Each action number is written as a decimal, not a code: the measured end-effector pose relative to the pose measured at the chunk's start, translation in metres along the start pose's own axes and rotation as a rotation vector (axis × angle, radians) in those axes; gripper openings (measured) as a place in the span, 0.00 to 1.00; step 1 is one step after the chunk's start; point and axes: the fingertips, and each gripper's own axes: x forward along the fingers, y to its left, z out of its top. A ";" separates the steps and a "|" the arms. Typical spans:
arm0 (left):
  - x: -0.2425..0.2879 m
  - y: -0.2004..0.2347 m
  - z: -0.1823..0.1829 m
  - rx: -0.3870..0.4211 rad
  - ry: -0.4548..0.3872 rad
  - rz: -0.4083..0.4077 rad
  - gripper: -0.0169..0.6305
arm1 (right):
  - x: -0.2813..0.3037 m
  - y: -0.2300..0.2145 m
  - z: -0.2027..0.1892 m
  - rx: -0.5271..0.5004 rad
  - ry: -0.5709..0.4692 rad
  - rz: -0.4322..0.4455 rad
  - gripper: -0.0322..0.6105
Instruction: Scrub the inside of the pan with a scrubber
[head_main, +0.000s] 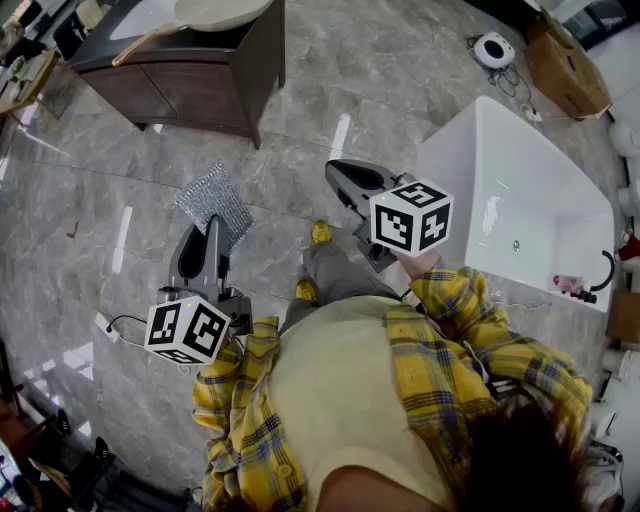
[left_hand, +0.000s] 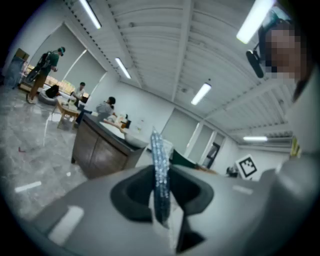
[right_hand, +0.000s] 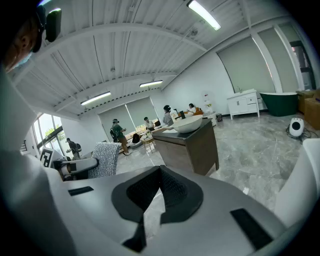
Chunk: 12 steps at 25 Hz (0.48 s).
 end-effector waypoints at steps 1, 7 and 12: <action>0.008 -0.002 0.000 0.008 0.009 -0.004 0.15 | 0.007 -0.006 0.004 0.004 0.000 0.006 0.07; 0.069 0.000 0.013 0.027 0.039 0.002 0.15 | 0.054 -0.044 0.037 0.016 0.005 0.042 0.07; 0.130 0.006 0.029 0.042 0.058 0.017 0.15 | 0.093 -0.079 0.065 0.006 0.024 0.076 0.07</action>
